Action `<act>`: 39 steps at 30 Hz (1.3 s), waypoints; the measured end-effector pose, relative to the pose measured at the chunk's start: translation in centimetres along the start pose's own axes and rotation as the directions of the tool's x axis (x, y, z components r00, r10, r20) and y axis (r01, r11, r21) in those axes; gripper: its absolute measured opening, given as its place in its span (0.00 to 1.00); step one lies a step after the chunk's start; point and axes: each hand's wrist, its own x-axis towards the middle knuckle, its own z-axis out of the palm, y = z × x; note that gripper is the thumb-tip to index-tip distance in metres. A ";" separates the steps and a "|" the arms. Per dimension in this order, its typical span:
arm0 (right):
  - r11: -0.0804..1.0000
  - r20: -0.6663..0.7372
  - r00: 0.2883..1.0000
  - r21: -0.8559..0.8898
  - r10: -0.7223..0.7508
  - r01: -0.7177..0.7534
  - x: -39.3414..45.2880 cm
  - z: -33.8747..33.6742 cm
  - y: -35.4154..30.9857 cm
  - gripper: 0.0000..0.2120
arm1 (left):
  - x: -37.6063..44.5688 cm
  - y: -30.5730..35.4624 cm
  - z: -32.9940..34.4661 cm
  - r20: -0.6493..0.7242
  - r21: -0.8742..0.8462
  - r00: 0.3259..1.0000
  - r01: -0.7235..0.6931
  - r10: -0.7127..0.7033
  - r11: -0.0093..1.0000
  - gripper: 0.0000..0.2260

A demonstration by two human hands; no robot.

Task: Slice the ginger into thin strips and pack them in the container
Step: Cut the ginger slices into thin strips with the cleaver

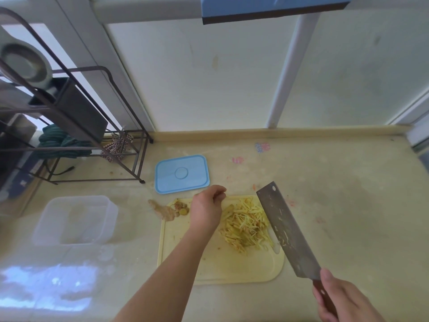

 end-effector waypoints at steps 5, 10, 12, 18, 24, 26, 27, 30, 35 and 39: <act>1.000 0.019 1.000 0.024 -0.013 0.013 0.2 0.2 -0.3 0.54 | 0.1 0.0 0.9 0.150 -0.048 0.983 0.117 -0.109 0.992 0.08; 0.999 0.005 1.000 0.035 -0.018 0.017 0.1 0.2 -0.2 0.52 | 0.0 -1.5 1.8 0.141 0.218 0.984 -0.140 0.111 0.966 0.07; 0.999 -0.019 1.000 0.035 -0.009 0.010 0.1 0.2 -0.2 0.51 | -0.2 -2.0 2.2 0.143 0.347 0.961 -0.273 0.237 0.897 0.04; 0.994 -0.027 0.998 0.089 -0.056 0.058 -0.5 0.6 0.2 0.32 | -1.0 -1.4 2.7 0.172 0.471 0.959 -0.282 0.227 0.836 0.07; 0.990 -0.045 0.995 0.109 -0.083 0.088 -0.3 0.8 1.3 0.19 | -1.4 0.4 0.2 0.077 0.220 0.997 -0.024 0.007 0.975 0.04; 0.988 0.019 0.996 0.125 -0.089 0.086 0.0 0.6 1.0 0.29 | -1.3 -0.8 -2.4 -0.062 0.006 0.988 0.139 -0.139 0.990 0.02; 0.990 0.062 0.993 0.108 -0.097 0.090 0.2 0.5 0.9 0.36 | -1.5 -1.8 -3.8 -0.095 -0.077 0.971 0.212 -0.219 0.974 0.02; 0.995 0.093 0.991 -0.024 -0.094 0.097 0.7 0.2 0.8 0.48 | -2.3 -4.8 -6.6 -0.059 -0.139 0.929 0.356 -0.366 0.924 0.05; 0.997 0.167 0.984 -0.036 -0.062 0.069 2.0 0.6 0.6 0.47 | -4.2 -6.2 -7.1 0.022 -0.305 0.879 0.460 -0.477 0.834 0.02; 0.994 0.172 0.981 -0.045 -0.094 0.103 2.2 1.1 0.7 0.47 | -5.4 -5.5 -5.9 0.066 -0.270 0.892 0.447 -0.446 0.853 0.04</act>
